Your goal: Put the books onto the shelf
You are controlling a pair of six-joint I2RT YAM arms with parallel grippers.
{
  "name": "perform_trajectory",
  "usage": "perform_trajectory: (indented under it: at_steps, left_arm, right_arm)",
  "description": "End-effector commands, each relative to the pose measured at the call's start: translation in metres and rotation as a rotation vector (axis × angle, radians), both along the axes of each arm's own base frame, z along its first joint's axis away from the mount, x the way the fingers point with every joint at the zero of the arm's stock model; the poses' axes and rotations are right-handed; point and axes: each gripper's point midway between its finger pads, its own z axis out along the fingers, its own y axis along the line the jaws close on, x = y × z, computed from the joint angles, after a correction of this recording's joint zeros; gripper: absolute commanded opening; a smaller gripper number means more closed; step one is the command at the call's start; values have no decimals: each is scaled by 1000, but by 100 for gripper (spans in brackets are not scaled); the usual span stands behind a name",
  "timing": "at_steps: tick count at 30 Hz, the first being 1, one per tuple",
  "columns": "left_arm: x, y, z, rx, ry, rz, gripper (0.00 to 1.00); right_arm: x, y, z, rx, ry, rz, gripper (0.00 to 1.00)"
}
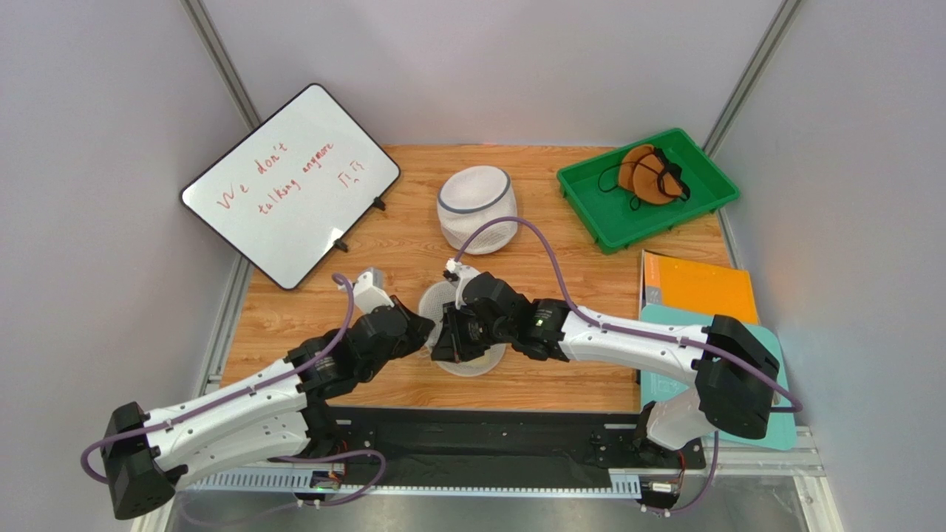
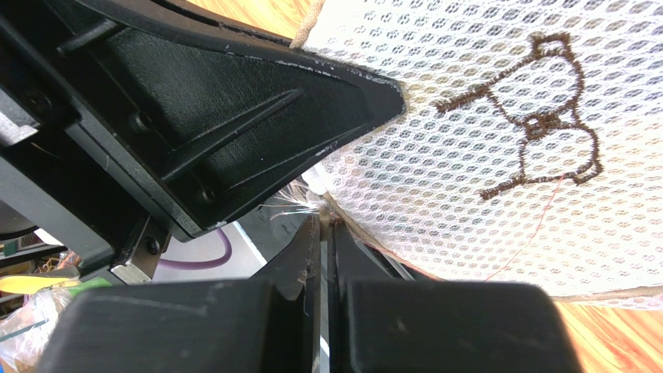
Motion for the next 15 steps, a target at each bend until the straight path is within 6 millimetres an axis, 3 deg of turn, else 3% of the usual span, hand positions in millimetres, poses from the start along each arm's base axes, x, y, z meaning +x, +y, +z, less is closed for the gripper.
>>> perform_trajectory:
  at_steps: [1,15]
  left_arm:
    - [0,3,2,-4,-11,19,0]
    - [5,12,7,30,-24,43,0]
  right_arm:
    - [11,-2,8,11,-37,-40,0]
    - [2,-19,-5,-12,-17,-48,0]
